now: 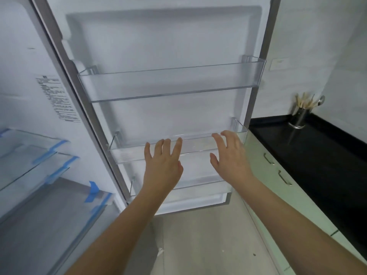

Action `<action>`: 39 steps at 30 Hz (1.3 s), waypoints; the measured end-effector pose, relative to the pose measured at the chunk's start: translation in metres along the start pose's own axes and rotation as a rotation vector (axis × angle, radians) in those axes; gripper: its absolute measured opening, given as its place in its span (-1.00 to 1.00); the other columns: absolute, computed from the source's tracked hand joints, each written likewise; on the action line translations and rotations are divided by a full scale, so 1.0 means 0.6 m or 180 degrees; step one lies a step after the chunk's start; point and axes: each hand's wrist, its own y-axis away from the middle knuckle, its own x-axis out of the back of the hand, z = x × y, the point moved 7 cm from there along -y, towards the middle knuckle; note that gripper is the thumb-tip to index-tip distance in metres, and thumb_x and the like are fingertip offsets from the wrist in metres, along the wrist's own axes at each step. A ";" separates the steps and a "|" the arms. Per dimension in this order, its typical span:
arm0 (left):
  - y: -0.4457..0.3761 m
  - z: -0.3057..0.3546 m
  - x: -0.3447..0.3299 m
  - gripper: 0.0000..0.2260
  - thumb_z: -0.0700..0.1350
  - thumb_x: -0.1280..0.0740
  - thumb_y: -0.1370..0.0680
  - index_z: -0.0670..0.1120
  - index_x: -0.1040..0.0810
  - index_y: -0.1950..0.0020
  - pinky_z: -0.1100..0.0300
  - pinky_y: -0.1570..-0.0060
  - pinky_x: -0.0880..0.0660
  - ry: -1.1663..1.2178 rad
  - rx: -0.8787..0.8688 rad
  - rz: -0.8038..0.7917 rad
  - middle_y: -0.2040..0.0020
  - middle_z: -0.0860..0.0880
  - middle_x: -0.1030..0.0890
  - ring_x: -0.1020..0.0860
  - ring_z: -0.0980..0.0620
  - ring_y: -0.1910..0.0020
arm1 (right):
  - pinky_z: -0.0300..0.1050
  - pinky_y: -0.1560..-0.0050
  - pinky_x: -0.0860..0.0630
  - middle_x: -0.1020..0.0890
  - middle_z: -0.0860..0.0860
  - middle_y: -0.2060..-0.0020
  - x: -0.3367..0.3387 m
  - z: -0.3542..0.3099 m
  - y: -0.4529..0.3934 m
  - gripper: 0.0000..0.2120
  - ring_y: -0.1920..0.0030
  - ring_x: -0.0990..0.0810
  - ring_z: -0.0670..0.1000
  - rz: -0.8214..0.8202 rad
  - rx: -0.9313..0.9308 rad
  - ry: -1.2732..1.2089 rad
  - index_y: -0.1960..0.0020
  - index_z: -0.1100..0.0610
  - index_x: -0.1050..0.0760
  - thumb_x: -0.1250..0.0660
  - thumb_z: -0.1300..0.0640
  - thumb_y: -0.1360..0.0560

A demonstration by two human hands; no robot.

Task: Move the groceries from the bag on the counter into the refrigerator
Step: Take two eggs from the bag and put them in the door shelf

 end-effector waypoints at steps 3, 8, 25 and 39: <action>-0.015 0.007 -0.005 -0.39 -0.11 -0.41 -0.43 -0.08 -0.35 -0.47 -0.37 -0.31 -0.25 -0.0107 0.0098 -0.0191 -0.27 -0.20 -0.50 -0.43 -0.23 -0.30 | 0.16 -0.36 -0.36 -0.36 0.18 -0.37 -0.008 0.011 -0.017 -0.44 -0.40 -0.33 0.22 -0.0136 0.0060 0.0042 -0.44 0.10 -0.27 -0.35 0.01 -0.50; -0.035 0.016 -0.001 -0.43 -0.11 -0.45 -0.38 -0.09 -0.43 -0.38 -0.38 -0.22 -0.35 -0.0245 0.0234 -0.0286 -0.18 -0.23 -0.54 -0.48 -0.27 -0.15 | 0.10 -0.40 -0.28 -0.32 0.13 -0.41 -0.008 0.018 -0.030 -0.46 -0.43 -0.28 0.16 -0.0299 0.0124 -0.0005 -0.45 0.04 -0.24 -0.30 -0.03 -0.53; -0.014 0.008 0.027 -0.51 0.01 -0.30 -0.52 -0.03 -0.34 -0.44 -0.24 -0.30 -0.29 -0.0048 0.0296 -0.0586 -0.27 -0.14 -0.48 -0.41 -0.19 -0.26 | 0.19 -0.42 -0.22 -0.49 0.11 -0.31 0.030 0.009 -0.012 -0.58 -0.34 -0.43 0.17 -0.0330 0.0416 0.0218 -0.35 0.03 -0.42 -0.26 -0.11 -0.56; 0.024 0.013 0.081 -0.50 0.04 -0.30 -0.56 0.04 -0.29 -0.48 -0.24 -0.41 -0.21 0.0198 0.0107 -0.0457 -0.46 -0.12 -0.38 -0.34 -0.17 -0.42 | 0.18 -0.47 -0.18 -0.34 0.10 -0.49 0.063 0.003 0.042 -0.32 -0.47 -0.30 0.18 -0.0537 0.0496 0.0034 -0.53 0.01 -0.20 0.15 -0.31 -0.55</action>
